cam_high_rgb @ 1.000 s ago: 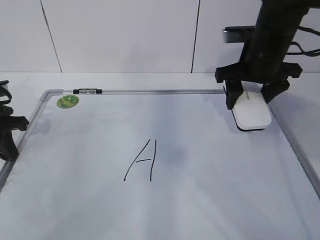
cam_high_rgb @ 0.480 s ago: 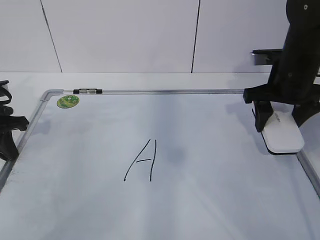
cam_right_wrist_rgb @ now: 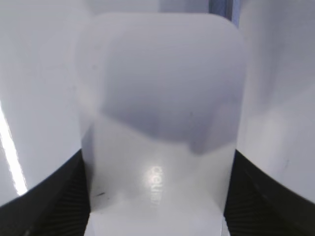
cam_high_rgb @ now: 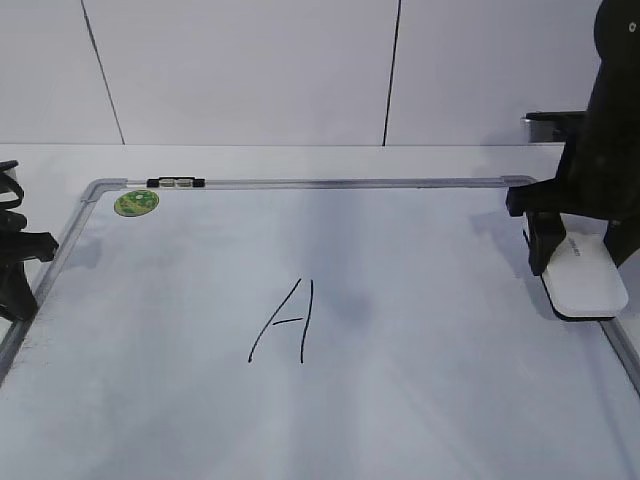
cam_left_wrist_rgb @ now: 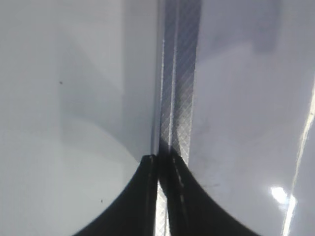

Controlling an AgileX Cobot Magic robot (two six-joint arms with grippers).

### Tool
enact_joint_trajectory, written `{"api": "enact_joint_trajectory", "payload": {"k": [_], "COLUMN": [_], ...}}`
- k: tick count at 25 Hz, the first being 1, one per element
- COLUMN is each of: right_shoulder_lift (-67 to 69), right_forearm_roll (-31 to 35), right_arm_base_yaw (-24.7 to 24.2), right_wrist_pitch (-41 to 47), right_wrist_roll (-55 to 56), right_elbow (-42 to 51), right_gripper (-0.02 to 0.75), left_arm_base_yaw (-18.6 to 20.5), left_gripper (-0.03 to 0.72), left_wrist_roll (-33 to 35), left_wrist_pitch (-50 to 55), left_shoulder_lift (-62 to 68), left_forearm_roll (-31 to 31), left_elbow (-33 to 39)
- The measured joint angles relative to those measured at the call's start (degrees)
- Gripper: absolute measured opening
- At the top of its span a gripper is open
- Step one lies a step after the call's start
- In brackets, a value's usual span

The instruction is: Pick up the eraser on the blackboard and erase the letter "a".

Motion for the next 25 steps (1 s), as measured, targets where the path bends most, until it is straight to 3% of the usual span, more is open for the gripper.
{"api": "enact_joint_trajectory", "payload": {"k": [25], "right_shoulder_lift": [2.53], "right_forearm_roll": [-0.9], "right_arm_base_yaw": [-0.05], "right_wrist_pitch": [-0.22], "right_wrist_roll": [-1.3], "right_elbow": [0.0], "right_gripper": [0.538], "left_arm_base_yaw": [0.0], "left_gripper": [0.014], "left_wrist_roll": [0.0], "left_wrist_pitch": [0.0], "left_shoulder_lift": [0.0], "left_forearm_roll": [-0.21], "left_elbow": [0.0]}}
